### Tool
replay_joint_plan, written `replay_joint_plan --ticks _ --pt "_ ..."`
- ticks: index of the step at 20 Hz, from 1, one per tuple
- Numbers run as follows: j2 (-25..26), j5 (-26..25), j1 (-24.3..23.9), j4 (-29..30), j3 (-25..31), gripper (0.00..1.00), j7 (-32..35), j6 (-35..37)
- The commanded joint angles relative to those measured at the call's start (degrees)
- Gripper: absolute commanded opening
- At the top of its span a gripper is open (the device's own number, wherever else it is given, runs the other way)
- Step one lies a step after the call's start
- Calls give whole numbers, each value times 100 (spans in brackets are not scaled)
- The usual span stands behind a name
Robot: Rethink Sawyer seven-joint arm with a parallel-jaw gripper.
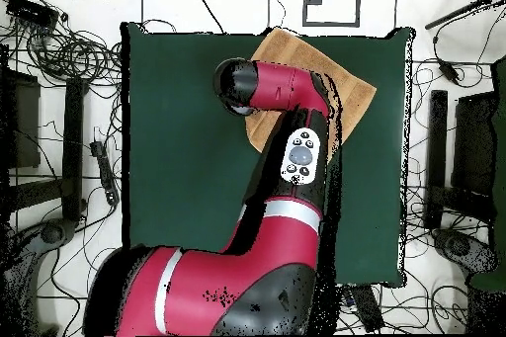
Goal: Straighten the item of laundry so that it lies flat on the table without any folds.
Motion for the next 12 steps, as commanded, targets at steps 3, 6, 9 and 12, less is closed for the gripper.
replay_joint_plan --ticks 3,6,9,12 --pt "-374 526 211 1063 157 100 1905 593" --pt "-606 700 294 1273 90 100 2081 935" --pt "-832 934 311 1486 73 100 2241 1364" --pt "-988 1007 351 1562 -85 100 2269 1704"
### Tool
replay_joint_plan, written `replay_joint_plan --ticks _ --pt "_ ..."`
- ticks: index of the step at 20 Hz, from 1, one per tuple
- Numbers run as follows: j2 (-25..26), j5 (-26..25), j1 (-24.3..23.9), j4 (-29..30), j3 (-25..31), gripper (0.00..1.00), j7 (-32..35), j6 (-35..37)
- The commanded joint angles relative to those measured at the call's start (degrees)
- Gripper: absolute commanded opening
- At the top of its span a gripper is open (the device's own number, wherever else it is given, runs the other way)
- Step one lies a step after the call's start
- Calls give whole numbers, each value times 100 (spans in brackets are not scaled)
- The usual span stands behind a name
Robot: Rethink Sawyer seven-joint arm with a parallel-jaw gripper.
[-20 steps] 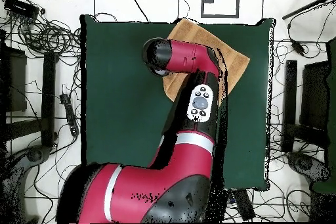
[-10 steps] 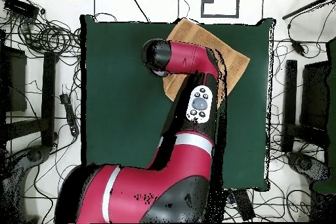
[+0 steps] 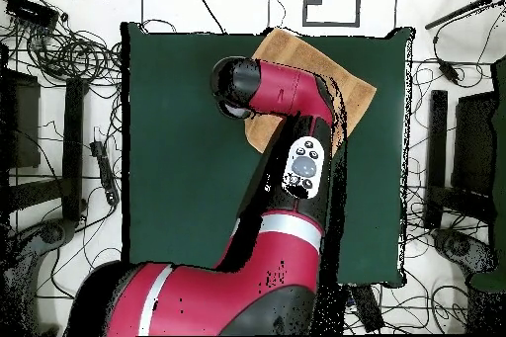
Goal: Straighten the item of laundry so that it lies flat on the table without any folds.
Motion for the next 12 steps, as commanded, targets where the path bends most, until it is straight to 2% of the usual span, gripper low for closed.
replay_joint_plan --ticks 1,12 --pt "-500 536 281 1004 0 100 2248 1416" --pt "-340 459 186 842 93 100 2098 1252"
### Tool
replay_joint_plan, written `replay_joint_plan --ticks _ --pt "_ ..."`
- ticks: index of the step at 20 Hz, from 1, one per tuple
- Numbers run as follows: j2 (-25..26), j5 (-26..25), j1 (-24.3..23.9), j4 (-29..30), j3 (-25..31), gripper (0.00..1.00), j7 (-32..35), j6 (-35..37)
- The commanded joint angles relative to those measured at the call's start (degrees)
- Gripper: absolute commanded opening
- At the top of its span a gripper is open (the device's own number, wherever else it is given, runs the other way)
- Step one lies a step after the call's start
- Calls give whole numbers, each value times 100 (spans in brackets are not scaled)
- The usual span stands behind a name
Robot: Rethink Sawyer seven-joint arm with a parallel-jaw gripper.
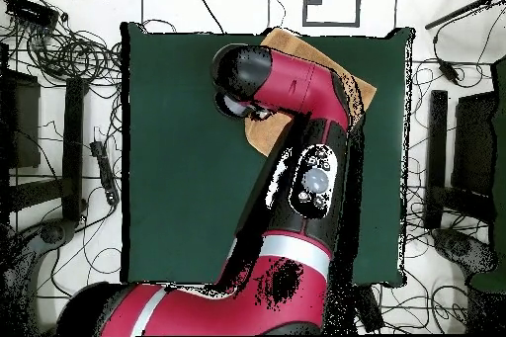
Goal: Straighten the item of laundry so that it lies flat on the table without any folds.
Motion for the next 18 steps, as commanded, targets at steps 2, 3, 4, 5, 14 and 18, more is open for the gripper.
replay_joint_plan --ticks 2,3,4,5,14,18 --pt "214 96 155 593 238 100 1513 205" --pt "242 2 141 547 180 100 1445 47" --pt "271 -92 127 501 123 100 1376 -111" --pt "341 -296 148 356 -53 100 1305 -262" --pt "623 -934 13 -146 -288 100 937 -1095" --pt "714 -955 -39 -201 -215 100 965 -1213"
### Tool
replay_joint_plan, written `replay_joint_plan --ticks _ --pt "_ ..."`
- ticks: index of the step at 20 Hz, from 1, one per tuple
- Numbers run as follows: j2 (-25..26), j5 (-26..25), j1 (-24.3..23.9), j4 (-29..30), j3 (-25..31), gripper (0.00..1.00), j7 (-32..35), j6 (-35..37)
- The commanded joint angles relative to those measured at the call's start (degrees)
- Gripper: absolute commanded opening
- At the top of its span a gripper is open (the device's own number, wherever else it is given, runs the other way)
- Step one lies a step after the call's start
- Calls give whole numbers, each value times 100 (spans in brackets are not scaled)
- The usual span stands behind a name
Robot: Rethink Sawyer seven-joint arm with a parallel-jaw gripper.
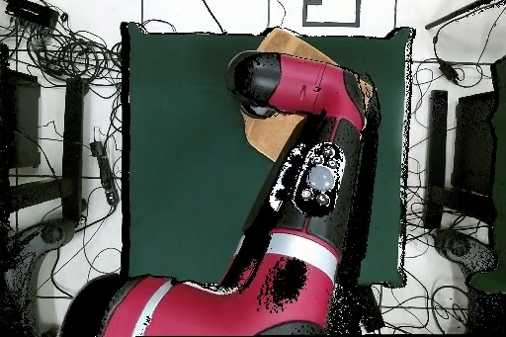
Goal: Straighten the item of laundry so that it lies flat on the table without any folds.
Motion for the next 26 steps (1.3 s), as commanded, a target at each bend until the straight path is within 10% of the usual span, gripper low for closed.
replay_joint_plan --ticks 1,11,26 --pt "589 -193 0 -21 251 100 896 -406" --pt "1328 213 37 -264 654 100 1288 -644" --pt "1068 1583 423 520 742 100 2502 101"
